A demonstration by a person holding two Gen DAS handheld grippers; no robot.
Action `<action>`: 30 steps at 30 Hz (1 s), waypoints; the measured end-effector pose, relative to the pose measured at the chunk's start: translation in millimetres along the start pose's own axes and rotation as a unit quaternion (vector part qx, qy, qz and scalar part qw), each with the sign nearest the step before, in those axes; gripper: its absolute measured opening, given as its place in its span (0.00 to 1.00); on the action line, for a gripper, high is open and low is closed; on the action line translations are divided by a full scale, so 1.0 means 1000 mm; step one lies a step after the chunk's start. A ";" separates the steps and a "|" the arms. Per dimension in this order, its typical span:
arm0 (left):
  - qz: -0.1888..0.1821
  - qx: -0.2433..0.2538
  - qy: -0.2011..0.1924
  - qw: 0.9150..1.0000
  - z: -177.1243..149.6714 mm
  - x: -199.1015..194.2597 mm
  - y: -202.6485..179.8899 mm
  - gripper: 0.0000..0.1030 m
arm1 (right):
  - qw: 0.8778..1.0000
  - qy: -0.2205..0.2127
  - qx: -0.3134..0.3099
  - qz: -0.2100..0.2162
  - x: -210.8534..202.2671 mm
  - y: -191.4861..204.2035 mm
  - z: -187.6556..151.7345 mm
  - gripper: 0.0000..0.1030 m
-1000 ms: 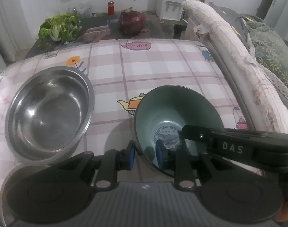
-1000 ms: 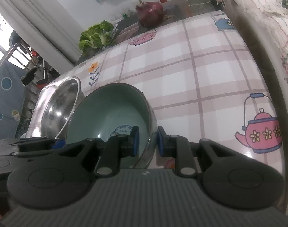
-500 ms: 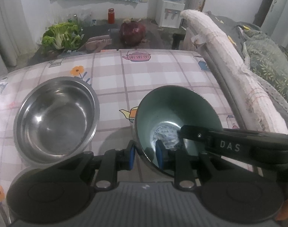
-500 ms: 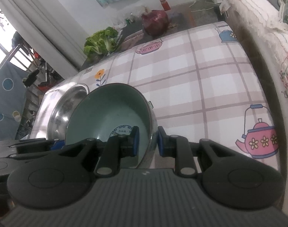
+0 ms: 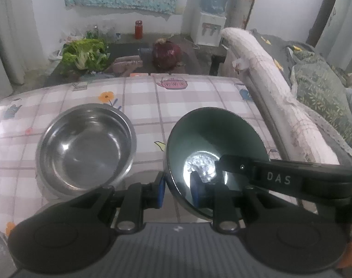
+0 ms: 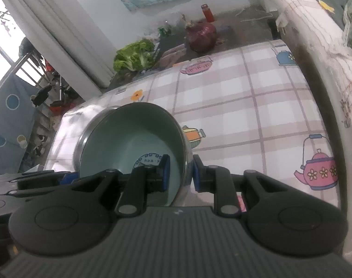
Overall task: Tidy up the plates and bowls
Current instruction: 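Lift the green bowl with both grippers and carry it toward the steel bowls, then lower the green bowl into the steel bowl and open both grippers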
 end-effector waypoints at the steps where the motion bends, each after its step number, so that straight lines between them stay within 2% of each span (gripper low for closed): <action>1: 0.000 -0.001 -0.003 1.000 -0.001 -0.004 0.001 0.23 | 1.000 -0.001 -0.002 0.000 -0.002 0.003 0.000 0.19; 15: -0.002 -0.020 -0.033 0.999 -0.018 -0.048 0.032 0.23 | 1.000 -0.004 -0.027 0.004 -0.016 0.054 -0.003 0.19; 24: 0.009 -0.051 -0.050 0.997 -0.023 -0.071 0.072 0.23 | 0.998 0.001 -0.056 0.016 -0.009 0.103 -0.001 0.19; 30: 0.020 -0.079 -0.056 0.995 -0.024 -0.077 0.108 0.23 | 0.996 0.015 -0.079 0.028 0.009 0.140 0.004 0.19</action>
Point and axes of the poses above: each gripper's, at about its wrist camera, not at the fingertips, and x roughly the way its jaws point, y to its left, z to its top, the point moved 6 cm from there along x, roughly the way its jaws point, and after that the axes turned 14 degrees about y, right-handed, at the moved point
